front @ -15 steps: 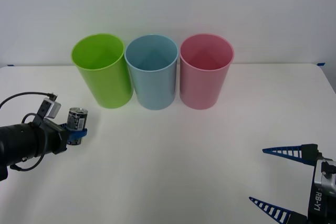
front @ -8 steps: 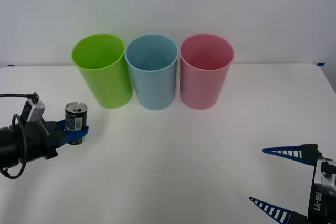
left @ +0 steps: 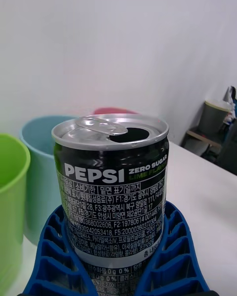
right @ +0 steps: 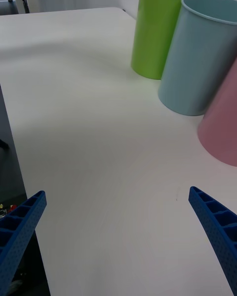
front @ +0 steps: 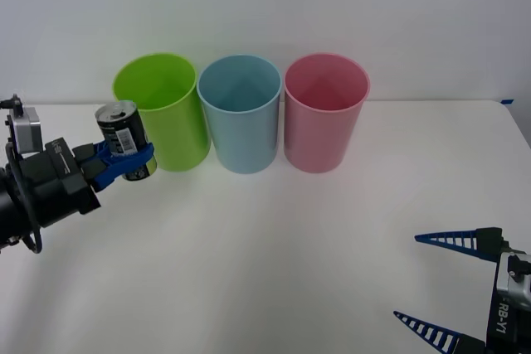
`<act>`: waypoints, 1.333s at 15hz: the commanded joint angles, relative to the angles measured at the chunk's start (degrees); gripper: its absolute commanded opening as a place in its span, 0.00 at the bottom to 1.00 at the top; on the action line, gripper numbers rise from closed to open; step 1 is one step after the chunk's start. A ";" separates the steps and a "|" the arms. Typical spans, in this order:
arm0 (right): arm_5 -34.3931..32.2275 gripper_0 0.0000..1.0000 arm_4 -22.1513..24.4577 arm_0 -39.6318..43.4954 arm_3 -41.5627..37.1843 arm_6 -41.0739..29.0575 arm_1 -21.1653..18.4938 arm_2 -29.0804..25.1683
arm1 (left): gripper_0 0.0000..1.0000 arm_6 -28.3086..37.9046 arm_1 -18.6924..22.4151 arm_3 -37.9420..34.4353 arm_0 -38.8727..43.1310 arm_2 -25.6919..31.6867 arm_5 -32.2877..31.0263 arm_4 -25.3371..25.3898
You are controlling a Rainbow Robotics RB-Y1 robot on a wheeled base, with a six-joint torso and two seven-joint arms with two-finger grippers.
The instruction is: Put cans in the blue bin and PET bottles in the pink bin and trash in the green bin.
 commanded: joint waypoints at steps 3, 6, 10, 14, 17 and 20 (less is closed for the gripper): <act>0.00 1.00 0.00 0.00 0.00 0.00 0.00 0.00 | 0.00 9.49 10.75 -7.19 -3.02 -7.37 20.99 1.22; 0.00 1.00 0.00 0.00 0.00 0.00 0.00 0.00 | 0.00 15.38 13.30 -7.19 -11.19 -12.21 27.32 0.69; 0.00 1.00 0.00 0.00 0.00 0.00 0.00 0.00 | 0.00 22.76 20.07 -5.08 -19.36 -21.35 33.74 -1.59; 0.00 1.00 0.00 0.00 0.00 0.00 0.00 0.00 | 0.00 28.39 26.22 1.16 -29.56 -30.31 34.79 0.34; 0.00 1.00 0.00 0.00 0.00 0.00 0.00 0.00 | 0.00 28.74 27.71 8.45 -37.73 -37.78 34.79 2.54; 0.00 1.00 0.00 0.00 0.00 0.00 0.00 0.00 | 0.00 29.53 29.12 14.87 -46.87 -47.54 34.71 7.37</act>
